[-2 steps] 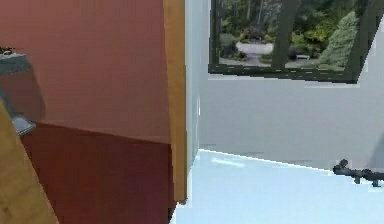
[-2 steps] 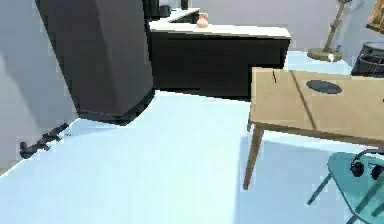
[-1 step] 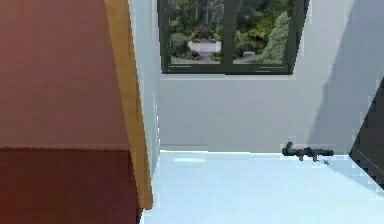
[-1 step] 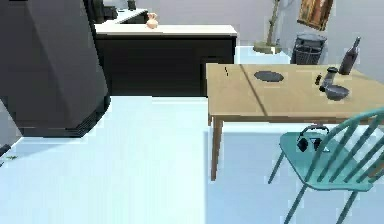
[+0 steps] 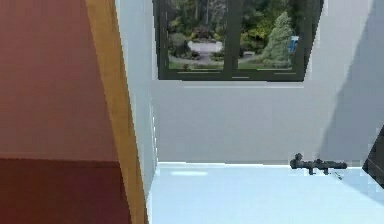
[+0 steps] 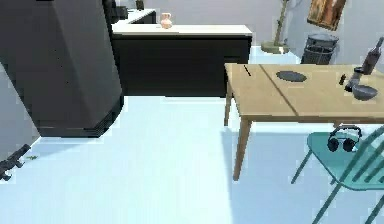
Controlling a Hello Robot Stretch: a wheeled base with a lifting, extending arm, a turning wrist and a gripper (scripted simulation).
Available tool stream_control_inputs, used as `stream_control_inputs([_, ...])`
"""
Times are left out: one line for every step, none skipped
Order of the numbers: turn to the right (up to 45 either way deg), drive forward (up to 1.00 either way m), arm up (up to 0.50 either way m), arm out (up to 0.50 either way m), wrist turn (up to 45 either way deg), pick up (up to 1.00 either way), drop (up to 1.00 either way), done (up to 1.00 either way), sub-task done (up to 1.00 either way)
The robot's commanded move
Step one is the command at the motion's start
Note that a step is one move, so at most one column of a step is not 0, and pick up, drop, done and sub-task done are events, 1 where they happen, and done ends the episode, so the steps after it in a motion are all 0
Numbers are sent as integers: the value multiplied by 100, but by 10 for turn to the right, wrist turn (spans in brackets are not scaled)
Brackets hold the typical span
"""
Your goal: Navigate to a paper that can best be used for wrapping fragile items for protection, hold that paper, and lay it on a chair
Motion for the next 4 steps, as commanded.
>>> stream_control_inputs([-210, 0, 0, 0, 0, 0, 0, 0, 0])
stream_control_inputs([0, 45, 0, 0, 0, 0, 0, 0, 0])
stream_control_inputs([-450, 0, 0, 0, 0, 0, 0, 0, 0])
stream_control_inputs([-90, 0, 0, 0, 0, 0, 0, 0, 0])
